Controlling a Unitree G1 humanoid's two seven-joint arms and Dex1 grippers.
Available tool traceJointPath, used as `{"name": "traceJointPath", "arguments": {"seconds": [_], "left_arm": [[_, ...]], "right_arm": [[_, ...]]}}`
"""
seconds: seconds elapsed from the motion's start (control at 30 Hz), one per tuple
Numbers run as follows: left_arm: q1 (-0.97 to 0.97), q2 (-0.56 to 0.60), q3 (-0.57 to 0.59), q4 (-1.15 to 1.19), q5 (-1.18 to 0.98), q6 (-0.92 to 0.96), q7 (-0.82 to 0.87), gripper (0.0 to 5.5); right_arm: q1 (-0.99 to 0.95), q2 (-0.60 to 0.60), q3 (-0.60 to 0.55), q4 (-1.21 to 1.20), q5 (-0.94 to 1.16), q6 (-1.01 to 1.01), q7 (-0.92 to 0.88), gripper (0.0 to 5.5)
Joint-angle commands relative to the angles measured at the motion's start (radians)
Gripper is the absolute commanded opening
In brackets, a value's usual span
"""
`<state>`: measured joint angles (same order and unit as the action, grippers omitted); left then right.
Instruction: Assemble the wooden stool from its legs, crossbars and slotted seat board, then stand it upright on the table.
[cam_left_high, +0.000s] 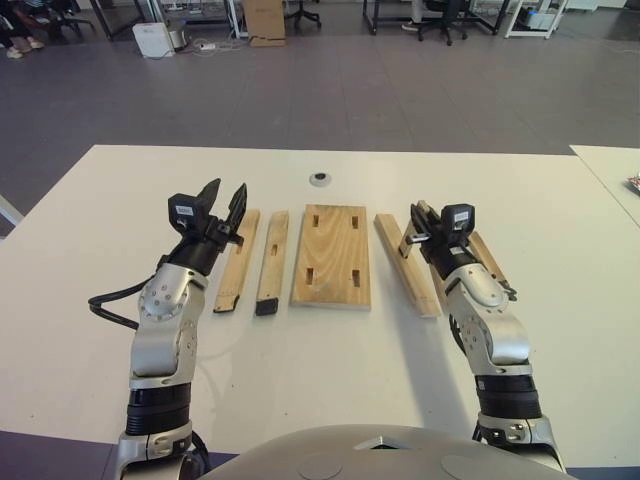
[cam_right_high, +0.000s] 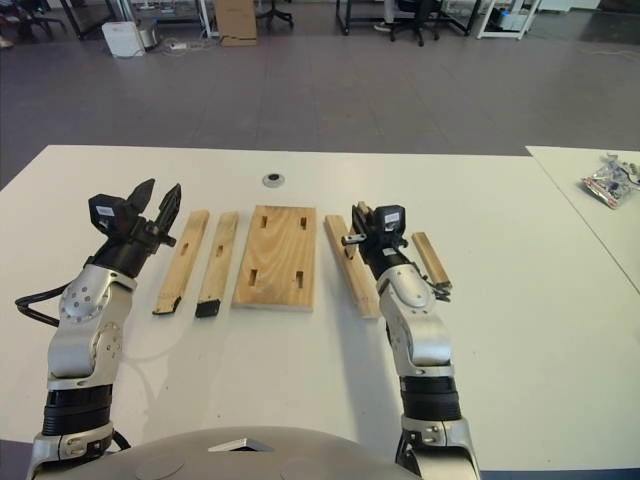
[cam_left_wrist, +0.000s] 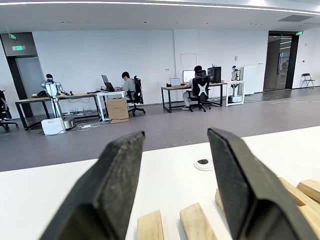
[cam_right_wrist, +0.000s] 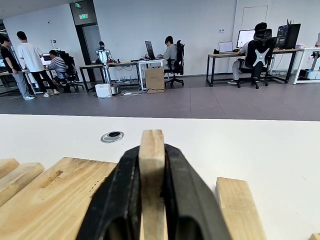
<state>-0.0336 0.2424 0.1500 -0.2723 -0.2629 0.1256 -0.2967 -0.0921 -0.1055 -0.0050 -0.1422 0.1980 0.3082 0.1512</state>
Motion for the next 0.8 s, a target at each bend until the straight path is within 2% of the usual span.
{"name": "traceJointPath", "arguments": {"seconds": [0.03, 0.33, 0.6, 0.8], "left_arm": [[-0.013, 0.016, 0.001, 0.015, 0.02, -0.006, 0.002, 2.32], [-0.005, 0.021, -0.009, 0.008, 0.047, -0.03, -0.001, 2.32], [0.003, 0.007, -0.023, 0.011, 0.059, -0.045, 0.007, 2.32], [0.026, -0.016, -0.039, -0.001, 0.065, -0.056, 0.028, 2.32]], "right_arm": [[0.045, 0.001, 0.003, 0.078, -0.033, 0.076, -0.036, 0.42], [0.043, -0.007, 0.013, 0.074, -0.041, 0.077, -0.039, 0.42], [0.033, -0.033, 0.049, 0.025, -0.085, 0.059, 0.0, 1.88], [0.067, -0.078, 0.101, -0.065, -0.112, 0.213, 0.031, 3.07]]}}
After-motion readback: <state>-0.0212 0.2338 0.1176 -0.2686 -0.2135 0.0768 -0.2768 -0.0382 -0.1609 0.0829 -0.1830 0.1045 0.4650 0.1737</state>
